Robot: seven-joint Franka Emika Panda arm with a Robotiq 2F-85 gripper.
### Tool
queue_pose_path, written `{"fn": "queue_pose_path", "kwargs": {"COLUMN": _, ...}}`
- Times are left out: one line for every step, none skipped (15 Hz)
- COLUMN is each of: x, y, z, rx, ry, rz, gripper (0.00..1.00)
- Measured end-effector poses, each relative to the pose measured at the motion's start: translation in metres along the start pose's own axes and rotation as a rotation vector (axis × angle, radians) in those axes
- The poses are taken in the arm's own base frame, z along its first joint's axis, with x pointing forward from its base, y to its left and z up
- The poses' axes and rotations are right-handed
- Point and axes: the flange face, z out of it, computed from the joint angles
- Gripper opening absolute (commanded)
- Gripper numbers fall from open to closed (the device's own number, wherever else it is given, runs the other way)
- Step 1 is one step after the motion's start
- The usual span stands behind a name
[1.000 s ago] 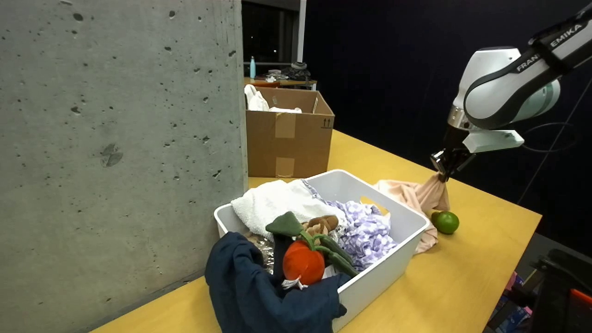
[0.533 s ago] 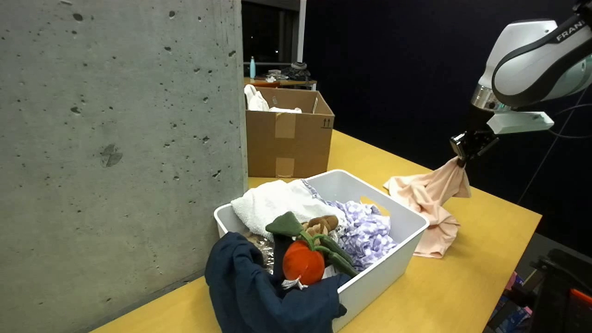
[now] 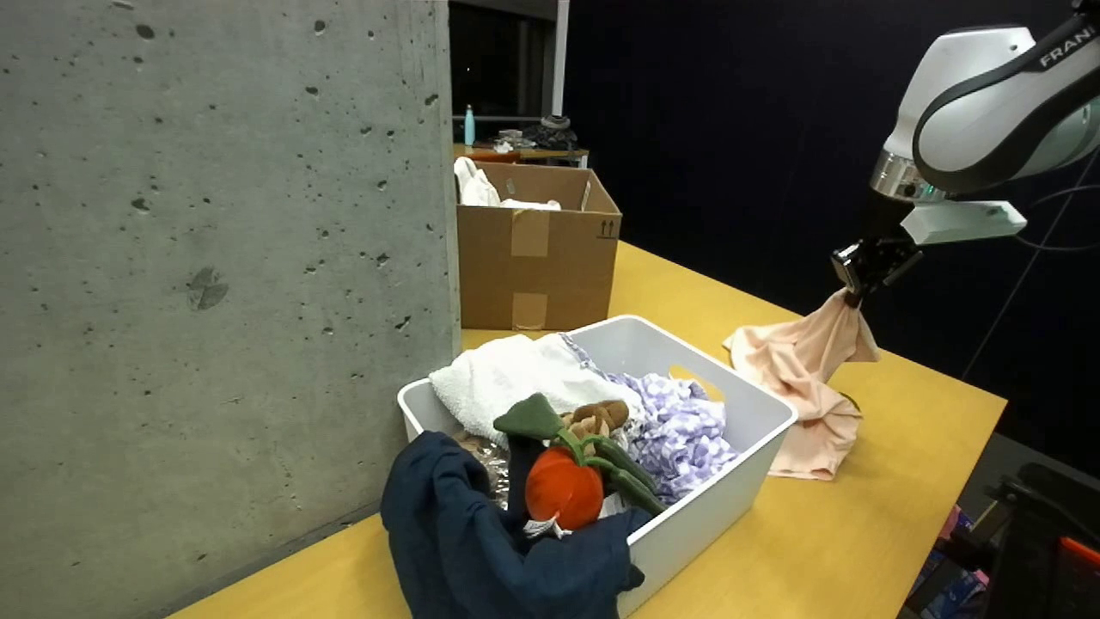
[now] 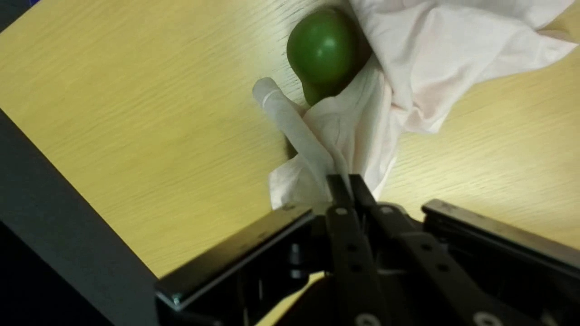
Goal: Remove the light pink shirt from the white basket and use it to put the pear inside the white basket
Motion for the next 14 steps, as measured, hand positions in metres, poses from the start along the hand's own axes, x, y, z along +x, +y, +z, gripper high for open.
{"fn": "queue_pose_path", "kwargs": {"x": -0.002, "y": -0.005, "z": -0.002, "rx": -0.008, "ry": -0.003, "rz": -0.001, "gripper": 0.01}}
{"fn": "queue_pose_path", "kwargs": {"x": -0.004, "y": -0.008, "z": -0.006, "rx": -0.016, "ry": -0.005, "rz": 0.003, "gripper": 0.01}}
{"fn": "queue_pose_path", "kwargs": {"x": -0.008, "y": -0.007, "z": -0.011, "rx": -0.026, "ry": -0.007, "rz": 0.010, "gripper": 0.01}}
{"fn": "queue_pose_path", "kwargs": {"x": -0.012, "y": -0.003, "z": -0.018, "rx": -0.036, "ry": -0.006, "rz": 0.021, "gripper": 0.01}}
{"fn": "queue_pose_path", "kwargs": {"x": -0.016, "y": 0.003, "z": -0.025, "rx": -0.046, "ry": -0.006, "rz": 0.035, "gripper": 0.01}}
{"fn": "queue_pose_path", "kwargs": {"x": -0.020, "y": 0.012, "z": -0.033, "rx": -0.057, "ry": -0.007, "rz": 0.050, "gripper": 0.01}}
{"fn": "queue_pose_path", "kwargs": {"x": -0.024, "y": 0.021, "z": -0.040, "rx": -0.067, "ry": -0.009, "rz": 0.065, "gripper": 0.01}}
{"fn": "queue_pose_path", "kwargs": {"x": -0.029, "y": 0.031, "z": -0.047, "rx": -0.076, "ry": -0.009, "rz": 0.079, "gripper": 0.01}}
{"fn": "queue_pose_path", "kwargs": {"x": -0.033, "y": 0.039, "z": -0.053, "rx": -0.081, "ry": -0.010, "rz": 0.092, "gripper": 0.03}}
{"fn": "queue_pose_path", "kwargs": {"x": -0.037, "y": 0.046, "z": -0.057, "rx": -0.083, "ry": -0.016, "rz": 0.101, "gripper": 0.30}}
{"fn": "queue_pose_path", "kwargs": {"x": -0.041, "y": 0.052, "z": -0.058, "rx": -0.084, "ry": -0.023, "rz": 0.110, "gripper": 0.31}}
{"fn": "queue_pose_path", "kwargs": {"x": -0.043, "y": 0.056, "z": -0.056, "rx": -0.085, "ry": -0.032, "rz": 0.116, "gripper": 0.36}}
{"fn": "queue_pose_path", "kwargs": {"x": -0.046, "y": 0.057, "z": -0.053, "rx": -0.087, "ry": -0.041, "rz": 0.118, "gripper": 0.44}}
{"fn": "queue_pose_path", "kwargs": {"x": -0.048, "y": 0.058, "z": -0.047, "rx": -0.090, "ry": -0.052, "rz": 0.117, "gripper": 0.50}}
